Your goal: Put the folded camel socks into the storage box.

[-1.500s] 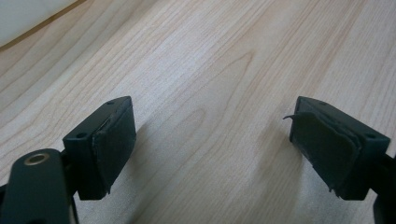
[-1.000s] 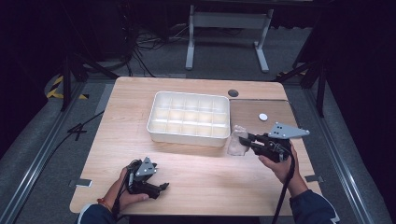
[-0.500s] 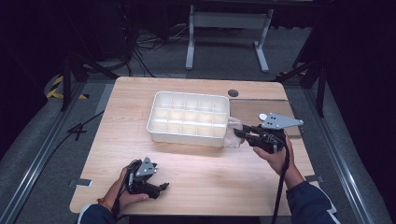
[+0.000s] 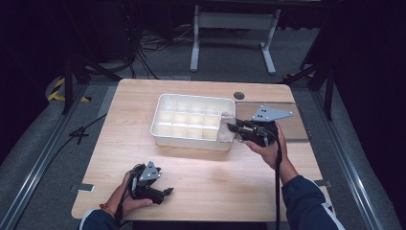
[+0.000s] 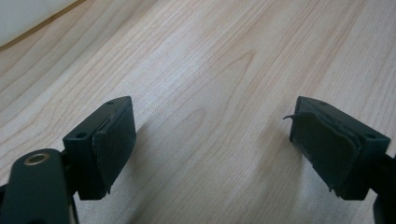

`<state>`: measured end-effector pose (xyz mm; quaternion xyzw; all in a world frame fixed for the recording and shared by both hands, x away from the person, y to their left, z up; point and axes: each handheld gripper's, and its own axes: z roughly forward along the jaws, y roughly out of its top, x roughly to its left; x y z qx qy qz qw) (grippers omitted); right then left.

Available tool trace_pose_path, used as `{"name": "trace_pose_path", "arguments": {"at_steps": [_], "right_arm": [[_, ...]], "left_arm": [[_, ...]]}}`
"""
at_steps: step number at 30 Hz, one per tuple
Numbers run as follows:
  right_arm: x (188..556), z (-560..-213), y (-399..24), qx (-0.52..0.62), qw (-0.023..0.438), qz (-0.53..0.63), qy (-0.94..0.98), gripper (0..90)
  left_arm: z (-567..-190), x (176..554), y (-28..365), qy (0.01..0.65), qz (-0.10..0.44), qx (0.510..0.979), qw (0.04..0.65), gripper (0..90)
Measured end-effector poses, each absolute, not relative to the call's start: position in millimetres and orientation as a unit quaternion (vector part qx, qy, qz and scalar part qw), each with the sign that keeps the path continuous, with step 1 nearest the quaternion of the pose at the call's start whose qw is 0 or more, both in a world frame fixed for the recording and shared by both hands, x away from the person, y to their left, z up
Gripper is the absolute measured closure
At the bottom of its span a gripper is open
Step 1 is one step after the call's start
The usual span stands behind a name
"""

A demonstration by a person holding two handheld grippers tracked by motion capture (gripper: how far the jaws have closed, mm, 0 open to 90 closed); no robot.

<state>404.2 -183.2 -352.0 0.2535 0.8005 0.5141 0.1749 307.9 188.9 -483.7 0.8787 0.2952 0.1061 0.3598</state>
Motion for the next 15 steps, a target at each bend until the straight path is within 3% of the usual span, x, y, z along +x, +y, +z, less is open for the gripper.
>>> {"name": "trace_pose_path", "arguments": {"at_steps": [15], "right_arm": [[424,-360,-159,0.257,0.182,0.501,0.806,75.7]], "left_arm": [[-484,308,189,0.295,0.106,0.879,0.359,14.8]]}}
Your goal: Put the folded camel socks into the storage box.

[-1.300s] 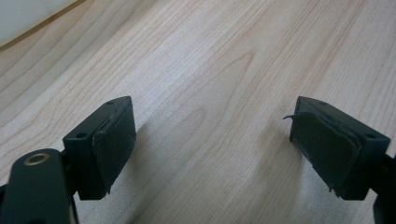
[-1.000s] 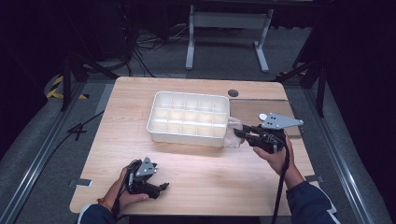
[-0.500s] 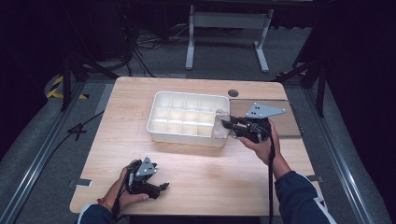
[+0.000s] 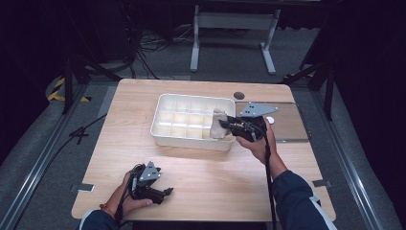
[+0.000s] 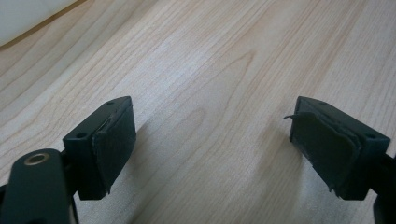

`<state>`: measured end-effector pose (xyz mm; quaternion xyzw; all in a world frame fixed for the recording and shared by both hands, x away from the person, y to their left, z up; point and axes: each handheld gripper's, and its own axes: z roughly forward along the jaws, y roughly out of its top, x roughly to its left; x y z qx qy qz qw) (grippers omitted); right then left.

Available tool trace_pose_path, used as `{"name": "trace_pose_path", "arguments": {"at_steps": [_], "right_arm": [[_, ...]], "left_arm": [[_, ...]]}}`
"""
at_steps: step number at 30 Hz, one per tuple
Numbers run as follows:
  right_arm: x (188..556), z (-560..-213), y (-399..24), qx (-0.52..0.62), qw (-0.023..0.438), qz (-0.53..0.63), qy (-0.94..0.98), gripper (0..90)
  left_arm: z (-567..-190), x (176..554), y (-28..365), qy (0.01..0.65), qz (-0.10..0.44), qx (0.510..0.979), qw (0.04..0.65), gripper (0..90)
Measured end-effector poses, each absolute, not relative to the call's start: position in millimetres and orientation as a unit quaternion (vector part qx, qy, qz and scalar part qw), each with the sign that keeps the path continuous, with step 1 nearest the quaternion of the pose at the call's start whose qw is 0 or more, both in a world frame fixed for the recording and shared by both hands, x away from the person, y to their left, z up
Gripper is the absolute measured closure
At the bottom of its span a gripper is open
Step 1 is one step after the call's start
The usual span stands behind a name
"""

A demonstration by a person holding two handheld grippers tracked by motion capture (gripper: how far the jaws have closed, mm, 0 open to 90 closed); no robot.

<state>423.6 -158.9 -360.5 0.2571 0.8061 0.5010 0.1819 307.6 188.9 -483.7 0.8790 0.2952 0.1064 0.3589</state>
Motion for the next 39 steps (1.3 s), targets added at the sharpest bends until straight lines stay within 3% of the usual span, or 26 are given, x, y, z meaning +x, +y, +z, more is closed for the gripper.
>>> {"name": "trace_pose_path", "arguments": {"at_steps": [39], "right_arm": [[455,-413,-112,0.265,0.204,0.398,0.854,74.7]], "left_arm": [[-484,307,189,0.295,0.107,0.879,0.358,14.7]]}}
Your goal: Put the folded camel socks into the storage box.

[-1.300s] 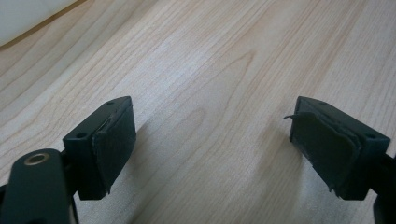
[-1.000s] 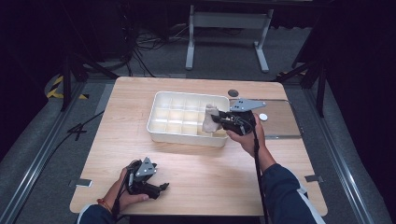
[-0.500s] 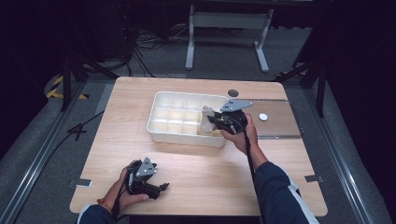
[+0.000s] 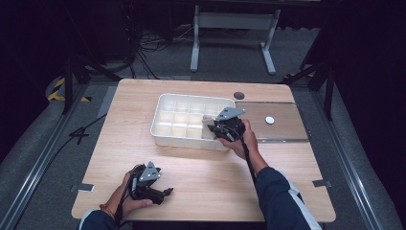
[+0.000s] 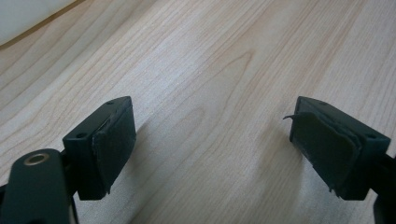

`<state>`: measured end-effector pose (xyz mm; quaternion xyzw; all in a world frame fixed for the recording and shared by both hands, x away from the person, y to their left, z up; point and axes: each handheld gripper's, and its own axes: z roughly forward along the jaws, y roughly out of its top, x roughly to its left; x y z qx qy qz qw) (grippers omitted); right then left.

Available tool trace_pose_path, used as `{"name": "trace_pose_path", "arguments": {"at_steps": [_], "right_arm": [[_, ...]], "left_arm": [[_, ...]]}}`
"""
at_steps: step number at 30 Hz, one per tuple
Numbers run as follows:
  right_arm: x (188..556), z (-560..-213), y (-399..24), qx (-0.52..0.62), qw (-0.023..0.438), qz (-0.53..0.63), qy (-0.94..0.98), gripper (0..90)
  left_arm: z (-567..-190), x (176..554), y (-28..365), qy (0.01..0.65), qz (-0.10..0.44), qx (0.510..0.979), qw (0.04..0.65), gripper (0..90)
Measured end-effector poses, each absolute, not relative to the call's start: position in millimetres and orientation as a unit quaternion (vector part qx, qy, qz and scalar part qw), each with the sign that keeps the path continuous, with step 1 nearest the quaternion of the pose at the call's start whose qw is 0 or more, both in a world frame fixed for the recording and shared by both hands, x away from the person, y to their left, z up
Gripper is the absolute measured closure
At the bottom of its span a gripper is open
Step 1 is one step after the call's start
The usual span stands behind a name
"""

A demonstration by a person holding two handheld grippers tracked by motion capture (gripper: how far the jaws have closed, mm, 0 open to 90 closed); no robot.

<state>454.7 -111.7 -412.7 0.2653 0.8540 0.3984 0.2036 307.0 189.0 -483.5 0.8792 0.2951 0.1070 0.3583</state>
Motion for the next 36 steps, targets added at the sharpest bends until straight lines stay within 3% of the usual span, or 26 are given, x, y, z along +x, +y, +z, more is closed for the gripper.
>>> {"name": "trace_pose_path", "arguments": {"at_steps": [11,22,28,32,36], "right_arm": [[466,-419,-106,0.263,0.132,0.343,0.892,73.9],[473,-413,-95,0.252,0.119,0.278,0.92,74.3],[478,-405,-91,0.261,0.119,0.258,0.923,56.3],[480,-396,-93,0.276,0.118,0.289,0.909,50.1],[481,-394,-91,0.286,0.115,0.305,0.901,50.1]], "left_arm": [[-483,307,189,0.295,0.106,0.879,0.358,14.6],[-483,307,189,0.295,0.106,0.88,0.357,14.7],[-484,307,189,0.295,0.107,0.879,0.359,14.7],[-483,307,189,0.296,0.106,0.879,0.359,14.7],[-483,307,189,0.295,0.106,0.879,0.358,14.7]]}}
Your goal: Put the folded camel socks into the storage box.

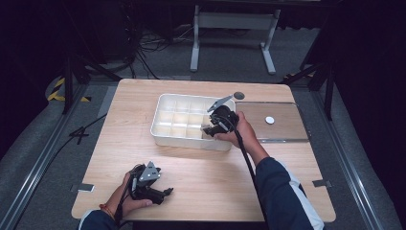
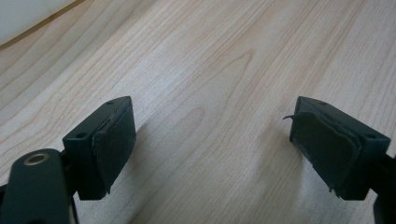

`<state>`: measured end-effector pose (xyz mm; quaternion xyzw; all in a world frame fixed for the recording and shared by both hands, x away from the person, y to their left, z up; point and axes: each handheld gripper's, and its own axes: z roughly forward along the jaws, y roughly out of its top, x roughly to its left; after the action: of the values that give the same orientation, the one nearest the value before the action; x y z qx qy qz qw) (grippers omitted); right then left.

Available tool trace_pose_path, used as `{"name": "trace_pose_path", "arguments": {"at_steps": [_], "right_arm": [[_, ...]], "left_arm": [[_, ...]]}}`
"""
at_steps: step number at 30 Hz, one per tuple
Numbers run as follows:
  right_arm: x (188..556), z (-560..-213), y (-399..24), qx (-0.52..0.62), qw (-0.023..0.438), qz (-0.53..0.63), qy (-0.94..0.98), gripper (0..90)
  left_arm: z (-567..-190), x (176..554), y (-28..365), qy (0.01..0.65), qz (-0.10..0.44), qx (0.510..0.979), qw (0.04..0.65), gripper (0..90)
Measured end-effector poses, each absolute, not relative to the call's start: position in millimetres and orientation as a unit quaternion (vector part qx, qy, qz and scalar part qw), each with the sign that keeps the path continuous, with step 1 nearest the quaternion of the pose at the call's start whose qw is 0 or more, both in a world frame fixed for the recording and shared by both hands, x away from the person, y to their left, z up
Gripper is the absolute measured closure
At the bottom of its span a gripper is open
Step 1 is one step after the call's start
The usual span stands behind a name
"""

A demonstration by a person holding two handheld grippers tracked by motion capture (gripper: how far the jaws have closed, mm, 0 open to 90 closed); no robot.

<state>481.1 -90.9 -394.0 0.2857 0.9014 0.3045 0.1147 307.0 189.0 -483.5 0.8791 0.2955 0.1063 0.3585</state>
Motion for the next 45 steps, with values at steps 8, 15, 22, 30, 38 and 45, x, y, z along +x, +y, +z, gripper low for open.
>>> {"name": "trace_pose_path", "arguments": {"at_steps": [8,15,22,30,38,45], "right_arm": [[484,-405,-86,0.259,0.1,0.283,0.918,75.5],[483,-412,-78,0.217,0.108,0.244,0.939,76.9],[491,-416,-78,0.22,0.088,0.221,0.946,77.3],[493,-420,-74,0.212,0.084,0.199,0.953,77.8],[494,-423,-73,0.212,0.078,0.185,0.957,77.9],[497,-426,-76,0.22,0.067,0.189,0.955,77.9]], "left_arm": [[-484,307,189,0.293,0.106,0.879,0.36,14.9],[-483,307,189,0.291,0.11,0.881,0.358,14.9],[-483,306,189,0.292,0.11,0.881,0.357,15.0],[-483,306,189,0.291,0.11,0.881,0.356,14.9],[-483,306,189,0.292,0.11,0.881,0.356,14.9],[-483,306,189,0.292,0.11,0.881,0.356,14.9]]}}
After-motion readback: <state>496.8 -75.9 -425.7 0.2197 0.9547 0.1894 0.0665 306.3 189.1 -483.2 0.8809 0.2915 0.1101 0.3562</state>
